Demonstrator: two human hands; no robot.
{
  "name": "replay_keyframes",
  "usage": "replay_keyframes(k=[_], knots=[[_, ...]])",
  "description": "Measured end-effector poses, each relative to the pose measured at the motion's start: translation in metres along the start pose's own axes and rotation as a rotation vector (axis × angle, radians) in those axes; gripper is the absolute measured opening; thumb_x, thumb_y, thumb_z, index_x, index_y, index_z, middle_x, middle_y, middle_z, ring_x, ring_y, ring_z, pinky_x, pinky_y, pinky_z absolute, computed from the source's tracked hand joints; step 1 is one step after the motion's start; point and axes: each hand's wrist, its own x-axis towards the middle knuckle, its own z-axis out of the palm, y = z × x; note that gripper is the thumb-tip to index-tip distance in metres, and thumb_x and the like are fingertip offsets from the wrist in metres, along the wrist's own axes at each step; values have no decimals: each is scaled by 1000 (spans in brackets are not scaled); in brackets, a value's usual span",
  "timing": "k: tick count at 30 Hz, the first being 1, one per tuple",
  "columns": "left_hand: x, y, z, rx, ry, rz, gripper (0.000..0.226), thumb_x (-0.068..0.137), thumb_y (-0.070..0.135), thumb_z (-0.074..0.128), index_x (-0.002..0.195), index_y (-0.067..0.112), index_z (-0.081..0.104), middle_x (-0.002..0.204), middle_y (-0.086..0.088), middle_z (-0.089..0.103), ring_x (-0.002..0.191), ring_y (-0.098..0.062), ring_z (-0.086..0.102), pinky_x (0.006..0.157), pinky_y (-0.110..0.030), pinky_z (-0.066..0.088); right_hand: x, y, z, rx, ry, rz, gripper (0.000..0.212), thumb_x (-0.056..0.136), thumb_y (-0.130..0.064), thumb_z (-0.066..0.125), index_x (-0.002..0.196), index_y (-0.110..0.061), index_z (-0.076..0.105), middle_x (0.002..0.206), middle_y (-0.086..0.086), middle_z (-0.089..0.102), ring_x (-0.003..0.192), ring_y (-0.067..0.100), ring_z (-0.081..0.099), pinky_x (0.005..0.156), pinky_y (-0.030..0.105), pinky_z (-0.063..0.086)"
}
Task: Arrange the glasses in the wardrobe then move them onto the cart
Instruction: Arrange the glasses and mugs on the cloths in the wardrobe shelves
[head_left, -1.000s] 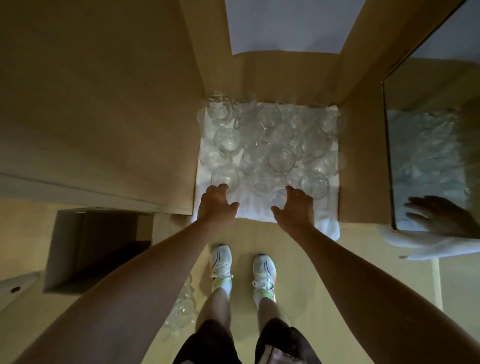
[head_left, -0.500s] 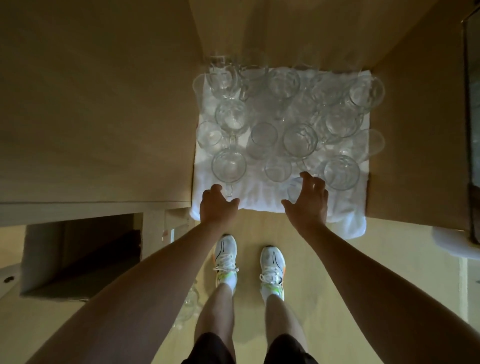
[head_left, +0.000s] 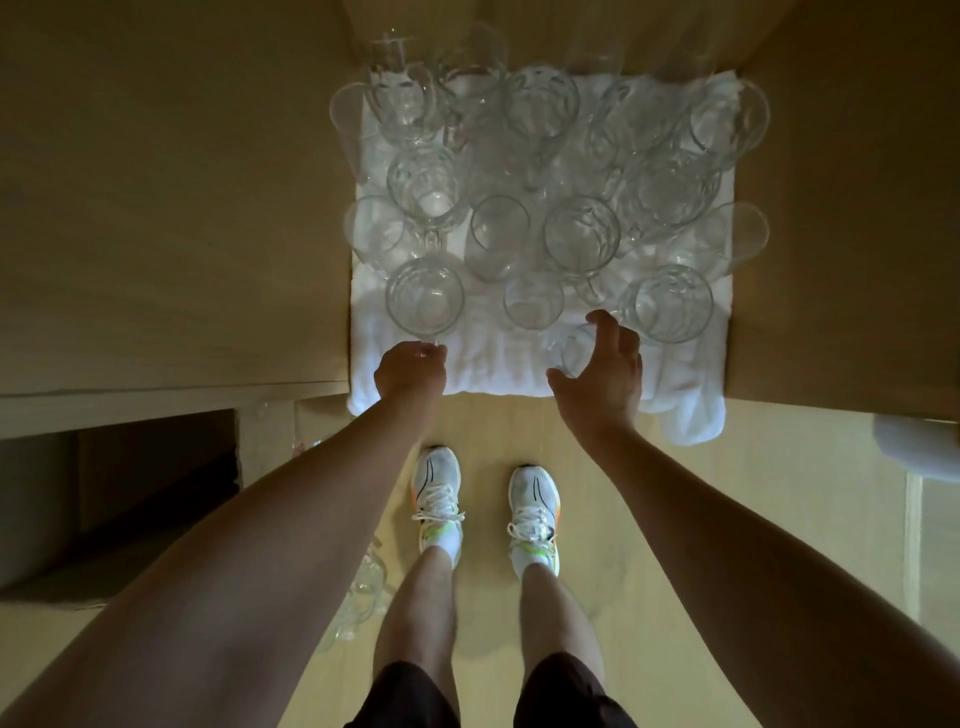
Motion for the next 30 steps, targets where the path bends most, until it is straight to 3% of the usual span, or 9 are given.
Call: replay_keyframes(k=[7,10,14,17,19,21,23,27,30], knots=[[-21,8,-18,-72,-44,-104,22,92,33,62,100,16,73,97,-9,73,83,-30,68,86,-46,59,-15,-2,-18,35,-19,57,77,72,-8,83,139,-22,49,133,9,54,116,29,58,94,32,43],[-43,8,-31,-111,-83,-125,17,86,26,64,92,14,74,96,-11,75,71,-26,59,73,-36,53,-27,-4,-33,8,-45,62,76,76,-12,82,142,-24,47,135,9,54,121,29,56,99,35,44],[-81,13,-51,-114,-145,-95,21,87,26,60,94,12,74,97,-10,76,94,-34,72,72,-37,50,-39,-19,-56,-25,-83,46,78,76,-16,81,144,-26,44,137,9,53,122,28,55,99,35,44],[-107,24,-68,-107,-168,-61,26,94,29,62,104,7,72,106,-15,74,105,-37,69,91,-47,57,-46,-35,-78,-37,-120,12,80,75,-16,82,145,-24,43,137,10,52,121,29,56,100,37,46],[-122,32,-80,-95,-169,-42,28,96,32,61,103,7,72,106,-15,74,104,-39,70,92,-52,58,-51,-46,-92,-42,-137,-27,82,75,-16,82,146,-23,42,136,11,52,120,30,57,101,38,49],[-138,40,-92,-118,-159,-31,30,97,34,61,101,6,70,103,-15,75,98,-39,72,89,-54,59,-56,-58,-106,-32,-135,-67,84,74,-15,83,147,-22,41,134,11,52,119,29,57,100,39,50],[-155,50,-105,-168,-133,-28,28,98,33,61,97,7,69,96,-15,75,81,-35,73,85,-51,61,-60,-71,-121,-29,-124,-106,85,73,-16,83,147,-22,41,133,11,53,118,30,58,98,38,51],[-190,68,-137,-306,-102,-51,20,98,25,60,92,7,66,79,-9,71,50,-25,61,60,-32,56,-69,-99,-153,-12,-109,-145,87,72,-18,83,148,-21,39,136,10,52,122,31,56,99,38,50],[-213,79,-162,-388,-84,-13,18,98,22,59,84,11,57,79,-6,67,46,-20,58,42,-21,50,-78,-118,-176,17,-76,-176,89,71,-20,84,147,-20,38,136,10,52,122,31,56,98,36,47]])
